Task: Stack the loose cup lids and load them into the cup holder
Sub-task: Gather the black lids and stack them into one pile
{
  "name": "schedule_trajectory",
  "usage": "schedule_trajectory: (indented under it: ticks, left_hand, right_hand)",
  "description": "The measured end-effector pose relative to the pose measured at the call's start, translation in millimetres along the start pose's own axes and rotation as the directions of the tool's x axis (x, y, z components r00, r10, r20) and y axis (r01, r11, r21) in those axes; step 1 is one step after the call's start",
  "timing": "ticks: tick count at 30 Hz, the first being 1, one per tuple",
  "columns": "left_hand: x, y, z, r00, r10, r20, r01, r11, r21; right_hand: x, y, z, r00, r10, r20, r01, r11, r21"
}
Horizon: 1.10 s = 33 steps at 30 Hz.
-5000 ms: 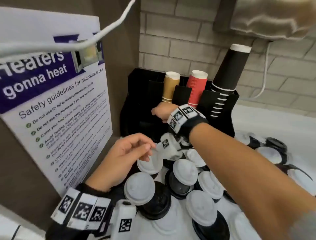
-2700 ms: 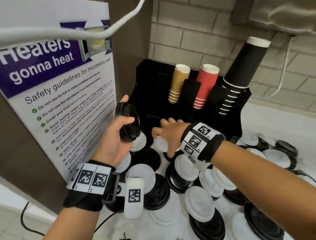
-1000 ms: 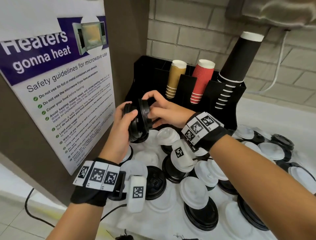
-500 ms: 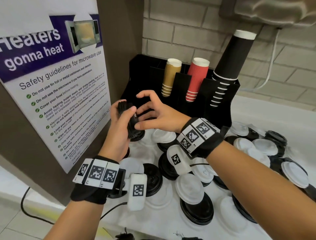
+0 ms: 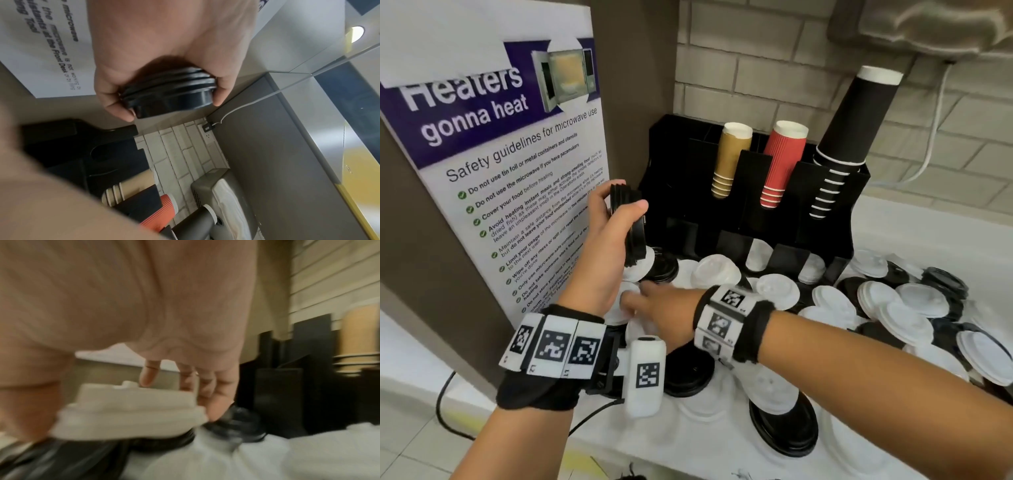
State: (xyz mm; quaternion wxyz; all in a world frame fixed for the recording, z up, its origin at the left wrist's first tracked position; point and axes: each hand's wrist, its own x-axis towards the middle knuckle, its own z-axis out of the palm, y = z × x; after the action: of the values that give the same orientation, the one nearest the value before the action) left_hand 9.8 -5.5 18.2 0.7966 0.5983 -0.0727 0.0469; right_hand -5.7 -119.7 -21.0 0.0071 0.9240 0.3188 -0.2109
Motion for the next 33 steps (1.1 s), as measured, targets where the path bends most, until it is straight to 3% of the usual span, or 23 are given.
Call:
schedule_trajectory:
  ticks: [4, 9, 13, 19, 22, 24, 27, 30, 33]
  left_hand:
    - [-2.2, 4.7, -4.4, 1.000, 0.009, -0.018, -0.009, 1.000, -0.019]
    - [-1.6, 1.5, -4.3, 0.999, -0.036, 0.004, 0.036, 0.999, 0.017]
    - [-2.6, 0.3, -2.5, 0.998, -0.057, 0.021, 0.056, 0.998, 0.029]
    - [-3.4, -0.3, 0.1, 0.997, -0.072, 0.026, 0.072, 0.997, -0.002]
    - [-3.5, -1.7, -2.3, 0.997, -0.076, 0.007, 0.076, 0.997, -0.032]
    - [-4.6, -2.8, -2.9, 0.996, -0.094, -0.003, 0.093, 0.994, -0.056]
    - [-8.4, -6.4, -0.5, 0.987, -0.158, 0.009, 0.158, 0.981, -0.114]
    - [-12.9, -8.2, 7.0, 0.979, -0.183, 0.086, 0.191, 0.977, -0.098]
    - [-14.0, -7.9, 13.7, 0.964, -0.219, 0.152, 0.237, 0.965, -0.111]
  right_hand:
    - [-19.5, 18.3, -27.8, 0.984, 0.121, -0.133, -0.136, 0.985, -0.110]
    - [-34.1, 5.1, 0.4, 0.989, 0.020, 0.146, -0.017, 1.000, -0.021]
    - [-35.9, 3.4, 18.8, 0.990, 0.024, 0.135, -0.014, 0.997, -0.075]
    - [-39.6, 14.5, 2.9, 0.996, 0.022, 0.085, -0.032, 0.992, 0.119]
    - [-48.5, 34.6, -17.9, 0.997, 0.079, -0.009, -0.075, 0.971, 0.228]
    - [-56.3, 49.1, -35.2, 0.982, 0.128, -0.141, -0.068, 0.928, 0.367]
    - [-64.2, 59.4, -59.2, 0.901, 0.249, -0.354, 0.053, 0.748, 0.661]
    - [-64.8, 53.6, -72.0, 0.858, 0.280, -0.430, 0.235, 0.529, 0.815]
    - [-63.1, 44.0, -72.0, 0.855, 0.185, -0.484, 0.307, 0.571, 0.761]
